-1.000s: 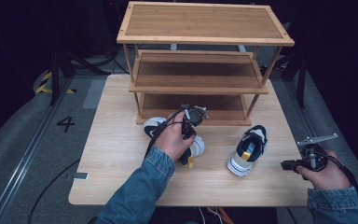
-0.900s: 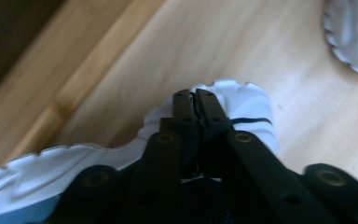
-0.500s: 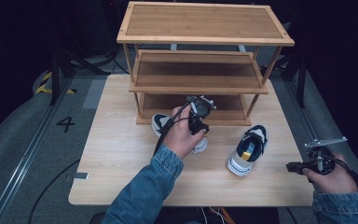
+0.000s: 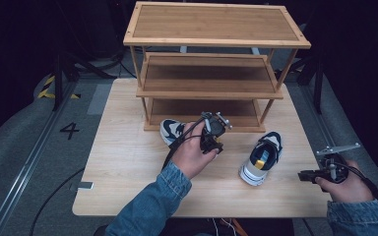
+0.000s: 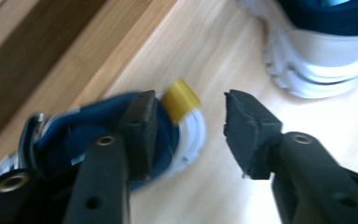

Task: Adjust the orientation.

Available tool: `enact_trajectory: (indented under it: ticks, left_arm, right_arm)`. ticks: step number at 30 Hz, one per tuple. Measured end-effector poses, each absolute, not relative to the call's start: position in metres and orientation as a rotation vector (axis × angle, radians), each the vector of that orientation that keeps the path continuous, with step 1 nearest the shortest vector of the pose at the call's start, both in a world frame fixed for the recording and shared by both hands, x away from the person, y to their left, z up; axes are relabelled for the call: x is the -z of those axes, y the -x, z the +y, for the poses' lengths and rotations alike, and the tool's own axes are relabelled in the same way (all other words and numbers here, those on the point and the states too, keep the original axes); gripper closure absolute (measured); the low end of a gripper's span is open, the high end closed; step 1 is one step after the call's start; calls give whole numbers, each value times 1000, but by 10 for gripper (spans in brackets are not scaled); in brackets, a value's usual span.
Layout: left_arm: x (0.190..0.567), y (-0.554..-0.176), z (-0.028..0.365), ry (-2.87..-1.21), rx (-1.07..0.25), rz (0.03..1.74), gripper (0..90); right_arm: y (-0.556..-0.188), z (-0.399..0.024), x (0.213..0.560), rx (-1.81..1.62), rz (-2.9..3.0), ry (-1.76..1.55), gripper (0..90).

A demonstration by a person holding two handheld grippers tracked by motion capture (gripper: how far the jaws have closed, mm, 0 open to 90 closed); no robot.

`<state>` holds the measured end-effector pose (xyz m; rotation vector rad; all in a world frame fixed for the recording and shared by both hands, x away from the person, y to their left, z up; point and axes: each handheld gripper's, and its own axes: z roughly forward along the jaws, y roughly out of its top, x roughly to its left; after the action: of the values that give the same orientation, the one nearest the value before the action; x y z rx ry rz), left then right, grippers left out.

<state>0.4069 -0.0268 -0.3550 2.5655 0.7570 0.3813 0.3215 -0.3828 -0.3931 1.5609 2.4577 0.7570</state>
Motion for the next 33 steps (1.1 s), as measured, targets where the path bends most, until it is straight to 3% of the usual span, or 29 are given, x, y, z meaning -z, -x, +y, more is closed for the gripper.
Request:
enact_trajectory:
  ticks: [5, 8, 13, 17, 20, 24, 33]
  left_arm:
    - [364, -414, -39, -2604, -448, 767, 523]
    - [363, -415, -43, -2608, -496, 774, 603]
    - [362, -413, -48, -2619, -528, 748, 590]
    - [362, -412, -49, -2622, -491, 733, 610]
    - [367, -415, -49, -2640, -470, 739, 674]
    - [370, -419, -46, -2666, -430, 724, 876]
    - [359, -414, -23, -2650, -331, 736, 892]
  right_arm:
    - [-315, -390, 394, -766, 2450, -1568, 788]
    - [-310, -394, 395, -767, 2448, -1578, 787]
    - [-305, -397, 395, -763, 2439, -1583, 782]
    - [-304, -396, 394, -769, 2443, -1579, 780]
    - [-305, -395, 395, -765, 2452, -1568, 780]
    - [-305, -391, 393, -772, 2467, -1531, 792]
    - [-314, -386, 392, -778, 2499, -1501, 793]
